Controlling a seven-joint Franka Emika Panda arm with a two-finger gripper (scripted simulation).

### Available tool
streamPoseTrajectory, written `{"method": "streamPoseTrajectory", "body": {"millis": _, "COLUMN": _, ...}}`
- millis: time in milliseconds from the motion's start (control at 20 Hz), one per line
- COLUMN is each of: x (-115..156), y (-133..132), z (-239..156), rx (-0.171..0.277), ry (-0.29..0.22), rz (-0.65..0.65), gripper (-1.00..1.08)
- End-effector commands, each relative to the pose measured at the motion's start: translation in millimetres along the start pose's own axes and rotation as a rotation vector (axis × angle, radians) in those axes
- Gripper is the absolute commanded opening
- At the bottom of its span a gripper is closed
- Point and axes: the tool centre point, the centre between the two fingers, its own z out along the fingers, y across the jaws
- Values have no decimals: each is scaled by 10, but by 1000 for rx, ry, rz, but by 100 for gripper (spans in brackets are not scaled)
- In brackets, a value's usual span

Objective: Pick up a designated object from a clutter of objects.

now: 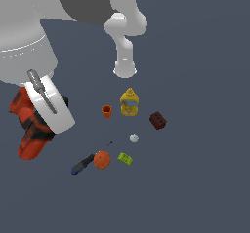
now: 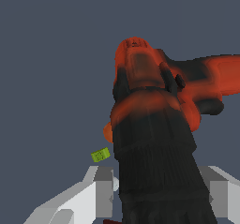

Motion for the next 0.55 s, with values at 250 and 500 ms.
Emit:
{"method": "streamPoseTrajectory", "body": {"millis": 250, "x": 45, "y": 11, "z": -332, "rx": 6, "ry": 8, "rz": 0, "gripper": -100}}
{"method": "streamPoseTrajectory", "body": {"millis": 500, "x": 55, "y": 9, "z": -378, "rx": 6, "ry": 8, "rz": 0, "gripper": -100}}
